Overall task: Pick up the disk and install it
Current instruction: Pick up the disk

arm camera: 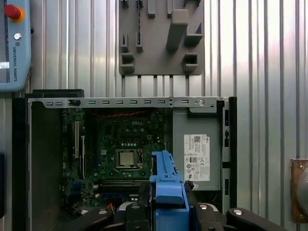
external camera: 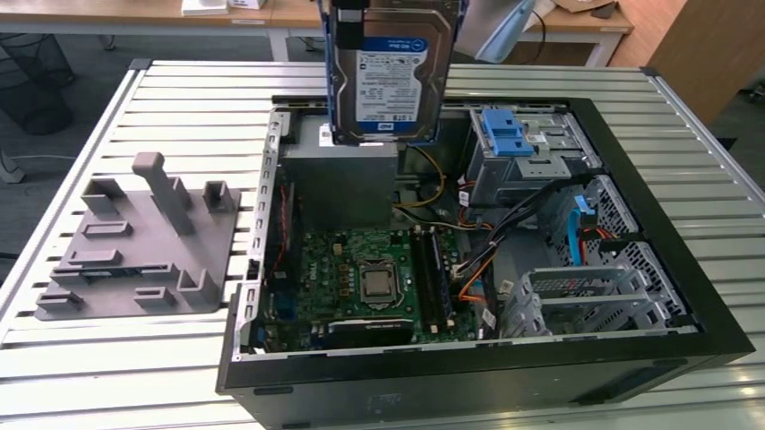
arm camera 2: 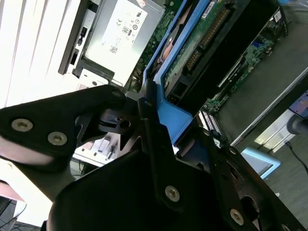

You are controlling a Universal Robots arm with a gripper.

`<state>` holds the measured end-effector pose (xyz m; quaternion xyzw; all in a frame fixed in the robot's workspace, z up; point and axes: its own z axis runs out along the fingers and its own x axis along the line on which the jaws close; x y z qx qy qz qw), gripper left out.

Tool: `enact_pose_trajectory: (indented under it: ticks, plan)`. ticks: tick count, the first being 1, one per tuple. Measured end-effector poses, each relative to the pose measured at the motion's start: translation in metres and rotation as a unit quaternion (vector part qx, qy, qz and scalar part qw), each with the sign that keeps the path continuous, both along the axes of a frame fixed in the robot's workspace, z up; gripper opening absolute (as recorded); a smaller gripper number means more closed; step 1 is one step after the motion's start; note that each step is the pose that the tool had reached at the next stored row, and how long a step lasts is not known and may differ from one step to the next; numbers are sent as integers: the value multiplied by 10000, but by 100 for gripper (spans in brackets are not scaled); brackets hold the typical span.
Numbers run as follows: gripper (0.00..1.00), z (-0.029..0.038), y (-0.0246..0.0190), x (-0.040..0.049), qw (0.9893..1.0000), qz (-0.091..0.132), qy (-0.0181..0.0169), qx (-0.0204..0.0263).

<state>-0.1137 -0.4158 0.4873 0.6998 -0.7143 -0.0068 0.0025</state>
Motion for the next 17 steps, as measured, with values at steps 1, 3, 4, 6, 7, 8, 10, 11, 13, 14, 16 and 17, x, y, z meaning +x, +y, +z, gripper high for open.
enact_pose_trajectory:
  ticks: [1, 3, 4, 6, 7, 8, 10, 11, 13, 14, 16, 17]
  plan:
    - [37, -3, -4, 33, 10000, 0, 0, 0]
    - [37, -7, -11, 101, 10000, 0, 0, 0]
    - [37, -10, -17, 121, 10000, 0, 0, 0]
    - [37, -17, -36, 131, 10000, -15, 0, 0]
    - [37, -22, -49, 131, 10000, -30, 0, 0]
    - [37, -26, -64, 131, 10000, -44, 0, 0]
    - [37, -33, -103, 131, 10000, -58, 0, 0]
    - [37, -36, -126, 131, 10000, -61, 0, 0]
    - [37, -41, -178, 132, 10000, -64, 0, 0]
    - [37, -43, -202, 133, 10000, -64, 0, 1]
    - [37, -47, -232, 157, 10000, -65, 0, 0]
    - [37, -50, -240, 179, 10000, -65, 0, 1]
